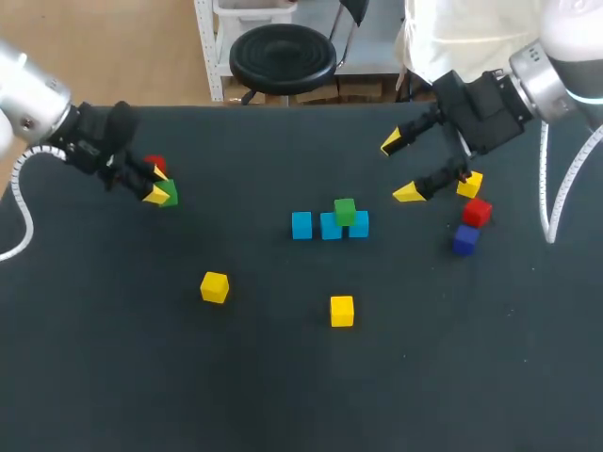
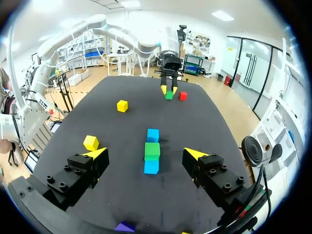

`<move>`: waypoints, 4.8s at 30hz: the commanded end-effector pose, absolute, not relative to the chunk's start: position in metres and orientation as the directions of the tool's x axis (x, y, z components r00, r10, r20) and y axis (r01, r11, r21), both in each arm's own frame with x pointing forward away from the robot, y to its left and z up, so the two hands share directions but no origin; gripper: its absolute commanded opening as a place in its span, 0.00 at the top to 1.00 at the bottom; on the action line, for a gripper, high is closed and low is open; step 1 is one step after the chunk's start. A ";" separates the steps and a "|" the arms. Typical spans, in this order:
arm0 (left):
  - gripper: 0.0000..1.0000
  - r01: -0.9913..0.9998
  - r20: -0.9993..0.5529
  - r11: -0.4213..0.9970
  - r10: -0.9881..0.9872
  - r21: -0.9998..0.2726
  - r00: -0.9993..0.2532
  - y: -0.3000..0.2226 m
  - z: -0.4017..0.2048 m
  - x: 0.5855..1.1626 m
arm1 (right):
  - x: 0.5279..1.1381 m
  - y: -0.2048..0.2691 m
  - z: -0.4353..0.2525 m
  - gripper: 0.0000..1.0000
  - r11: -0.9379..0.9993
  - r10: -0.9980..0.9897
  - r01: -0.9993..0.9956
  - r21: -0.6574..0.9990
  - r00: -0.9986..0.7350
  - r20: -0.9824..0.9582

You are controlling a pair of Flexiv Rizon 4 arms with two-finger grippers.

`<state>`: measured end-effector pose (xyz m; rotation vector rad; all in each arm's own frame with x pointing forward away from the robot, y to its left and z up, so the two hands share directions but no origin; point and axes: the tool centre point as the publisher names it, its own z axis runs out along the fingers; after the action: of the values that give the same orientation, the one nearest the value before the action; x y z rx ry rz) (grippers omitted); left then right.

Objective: Place the blue cubes, place green cubes on the blue cubes, place the yellow cubes on the green cubes, then place the red cubes on the yellow cubes, and place purple cube on the red cubes.

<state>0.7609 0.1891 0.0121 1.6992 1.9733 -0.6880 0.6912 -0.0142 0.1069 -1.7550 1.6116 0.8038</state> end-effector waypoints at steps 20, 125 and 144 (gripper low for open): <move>1.00 0.997 -0.627 -0.080 0.777 0.002 0.063 0.122 0.081 0.706 | 0.691 -0.014 0.107 0.00 -0.066 -0.623 -0.997 -0.039 0.071 -0.779; 1.00 0.999 -0.608 0.012 0.793 -0.047 -0.038 -0.005 0.071 0.644 | 0.691 -0.014 0.107 0.00 -0.066 -0.623 -0.997 -0.039 0.071 -0.779; 1.00 0.999 -0.627 0.023 0.778 -0.026 -0.034 -0.041 0.063 0.675 | 0.691 -0.014 0.107 0.00 -0.066 -0.623 -0.997 -0.039 0.071 -0.779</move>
<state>0.6646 -0.0364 0.0680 1.8063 1.8520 -0.6588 0.6911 -0.0142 0.1069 -1.7550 1.6116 0.8037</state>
